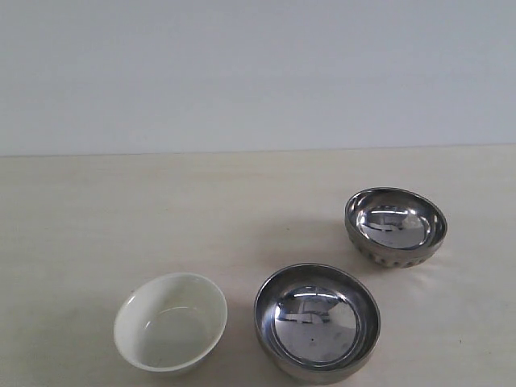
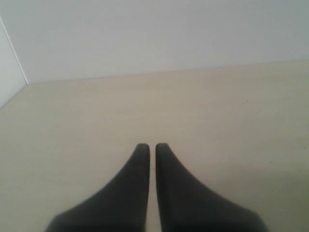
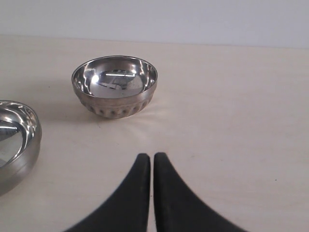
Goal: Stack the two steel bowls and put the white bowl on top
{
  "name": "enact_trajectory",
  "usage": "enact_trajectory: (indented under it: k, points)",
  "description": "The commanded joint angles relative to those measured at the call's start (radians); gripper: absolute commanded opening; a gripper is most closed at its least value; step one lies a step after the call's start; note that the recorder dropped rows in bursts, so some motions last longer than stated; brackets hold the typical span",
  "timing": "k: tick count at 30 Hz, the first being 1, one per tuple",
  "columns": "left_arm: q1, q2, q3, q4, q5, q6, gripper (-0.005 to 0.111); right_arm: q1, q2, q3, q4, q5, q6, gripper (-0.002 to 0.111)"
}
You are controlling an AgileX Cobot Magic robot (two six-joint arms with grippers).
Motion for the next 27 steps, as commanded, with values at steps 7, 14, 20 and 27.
enact_trajectory:
  k: [7, 14, 20, 27]
  points:
    - [0.005, -0.003, 0.004, -0.015, 0.002, 0.004, 0.004, -0.003, -0.005, -0.001, -0.01, -0.005, -0.001, 0.0]
    - [0.005, -0.003, 0.004, -0.015, 0.002, 0.004, 0.004, -0.003, -0.005, -0.001, -0.01, -0.005, -0.001, 0.0]
    - [0.005, -0.003, 0.004, -0.015, 0.002, 0.004, 0.004, -0.003, -0.005, -0.001, -0.01, -0.005, -0.001, 0.0]
    - [0.005, -0.003, 0.004, -0.015, 0.002, 0.004, 0.004, -0.003, -0.005, -0.001, -0.042, -0.005, -0.023, 0.0]
